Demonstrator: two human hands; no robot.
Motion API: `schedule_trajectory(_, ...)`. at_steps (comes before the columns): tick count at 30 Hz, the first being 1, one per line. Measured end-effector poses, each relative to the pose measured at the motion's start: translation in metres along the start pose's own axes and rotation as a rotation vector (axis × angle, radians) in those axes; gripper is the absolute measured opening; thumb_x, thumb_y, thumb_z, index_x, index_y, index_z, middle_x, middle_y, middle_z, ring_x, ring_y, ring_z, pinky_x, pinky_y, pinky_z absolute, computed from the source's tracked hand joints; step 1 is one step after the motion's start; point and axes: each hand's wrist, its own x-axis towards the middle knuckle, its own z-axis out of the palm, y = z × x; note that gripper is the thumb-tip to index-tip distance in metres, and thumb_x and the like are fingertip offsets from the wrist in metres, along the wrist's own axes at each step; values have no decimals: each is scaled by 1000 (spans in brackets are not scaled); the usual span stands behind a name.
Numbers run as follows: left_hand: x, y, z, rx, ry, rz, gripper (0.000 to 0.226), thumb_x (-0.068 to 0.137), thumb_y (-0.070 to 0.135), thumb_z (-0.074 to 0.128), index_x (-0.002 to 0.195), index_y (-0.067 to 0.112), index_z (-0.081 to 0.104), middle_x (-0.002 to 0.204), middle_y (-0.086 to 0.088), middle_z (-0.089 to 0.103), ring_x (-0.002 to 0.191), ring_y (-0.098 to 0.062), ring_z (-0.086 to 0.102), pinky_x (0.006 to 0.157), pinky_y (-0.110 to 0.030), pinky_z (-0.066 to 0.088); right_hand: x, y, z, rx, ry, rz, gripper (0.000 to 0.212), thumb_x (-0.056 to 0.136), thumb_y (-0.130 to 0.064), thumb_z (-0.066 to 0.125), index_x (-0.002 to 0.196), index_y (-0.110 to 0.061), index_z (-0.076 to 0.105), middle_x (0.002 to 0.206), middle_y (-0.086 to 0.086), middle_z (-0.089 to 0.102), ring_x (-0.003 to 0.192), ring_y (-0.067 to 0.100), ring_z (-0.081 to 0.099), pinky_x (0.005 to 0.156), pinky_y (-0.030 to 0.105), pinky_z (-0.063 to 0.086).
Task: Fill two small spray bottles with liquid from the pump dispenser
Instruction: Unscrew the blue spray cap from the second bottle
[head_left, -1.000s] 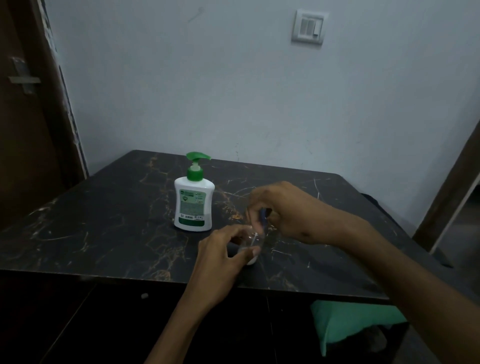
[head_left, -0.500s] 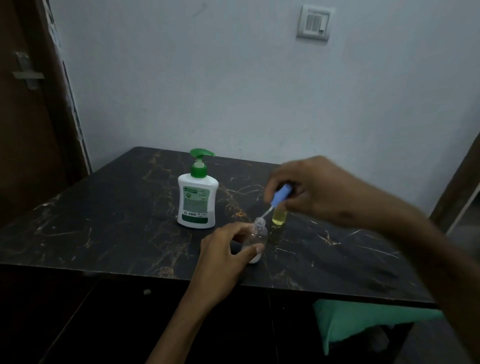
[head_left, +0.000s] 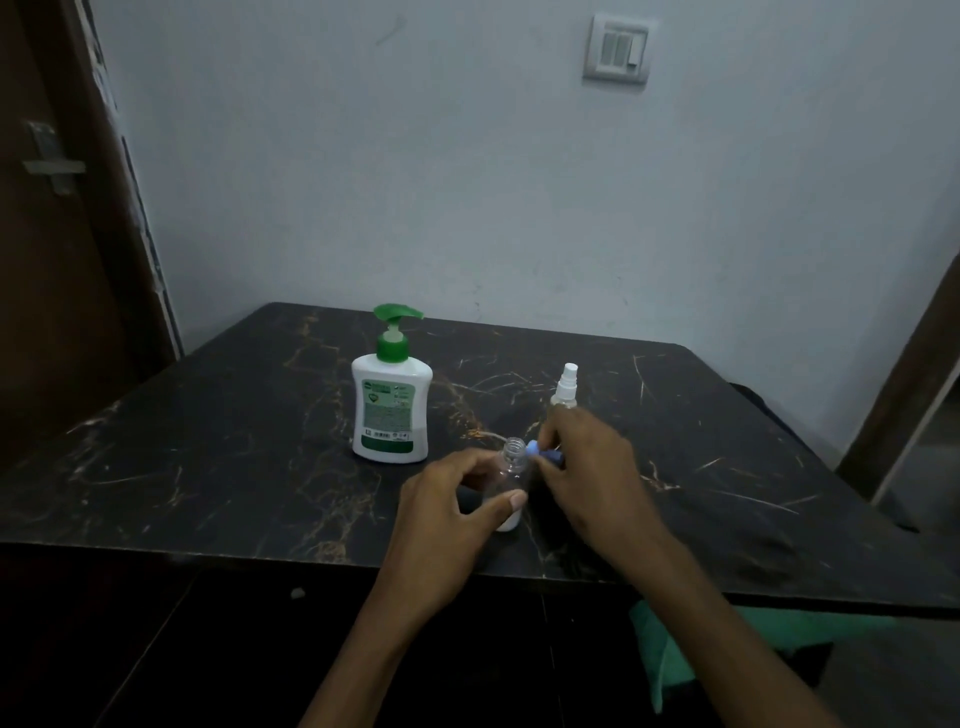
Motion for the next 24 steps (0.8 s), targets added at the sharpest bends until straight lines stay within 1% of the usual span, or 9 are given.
schedule_trajectory(2, 0, 0, 0, -7, 1, 4, 22, 86, 26, 83, 107, 30, 77, 101, 19, 77, 97, -2, 71, 88, -30, 56, 4, 1, 14, -52, -3, -13, 21, 98, -21, 66, 86, -21, 49, 92, -3, 57, 75, 14, 56, 66, 31, 47)
schedule_trajectory(7, 0, 1, 0, -13, 5, -6, 20, 86, 26, 83, 105, 30, 78, 100, 19, 77, 97, -1, 71, 88, -28, 56, 13, 1, 25, -220, -25, -85, 19, 102, -22, 57, 89, -21, 43, 94, -2, 48, 76, 15, 47, 58, 26, 31)
schedule_trajectory(11, 0, 1, -1, -16, 6, -5, 20, 86, 26, 83, 105, 31, 78, 99, 20, 77, 97, -1, 71, 87, -26, 56, 18, 10, 30, -259, -23, -105, 19, 101, -24, 60, 88, -23, 45, 95, -2, 46, 77, 15, 50, 62, 30, 42)
schedule_trajectory(14, -1, 2, -1, -12, 4, -10, 20, 86, 27, 83, 105, 31, 77, 100, 21, 77, 98, 0, 70, 87, -24, 55, 13, 15, 29, -231, -7, -94, 16, 104, -27, 57, 90, -22, 54, 95, -3, 50, 75, 15, 54, 61, 31, 46)
schedule_trajectory(16, 0, 1, -1, -6, 3, -20, 21, 86, 29, 83, 106, 32, 77, 101, 21, 76, 98, 1, 70, 87, -24, 55, 5, 15, 24, -201, -2, -93, 5, 104, -25, 57, 101, -23, 60, 99, -3, 53, 79, 17, 59, 63, 33, 49)
schedule_trajectory(18, 0, 0, -1, -4, 2, -32, 22, 86, 30, 83, 107, 32, 77, 101, 21, 76, 98, 2, 70, 86, -23, 55, -2, 15, 17, -156, 5, -88, 15, 102, -22, 59, 116, -27, 62, 105, -4, 56, 82, 18, 61, 65, 35, 50)
schedule_trajectory(20, 0, 0, -1, 5, 3, -31, 22, 86, 30, 83, 106, 31, 77, 100, 21, 76, 97, 2, 70, 86, -23, 55, -8, 14, 10, -122, 13, -63, 20, 101, -21, 61, 120, -25, 65, 103, -5, 55, 80, 17, 57, 65, 31, 43)
schedule_trajectory(22, -1, -1, -1, 17, 9, -27, 21, 85, 30, 84, 106, 30, 77, 101, 20, 77, 97, 1, 71, 87, -24, 56, -15, 11, 3, -86, 24, -40, 17, 98, -20, 64, 115, -24, 68, 98, -9, 53, 79, 11, 54, 65, 23, 37)
schedule_trajectory(24, 0, -1, -1, 22, 11, -31, 21, 86, 29, 83, 106, 30, 77, 101, 19, 77, 97, 0, 71, 88, -27, 56, -24, 6, -2, 34, 41, -39, 21, 91, -16, 72, 109, -27, 69, 100, -20, 54, 83, 0, 53, 70, 10, 39)
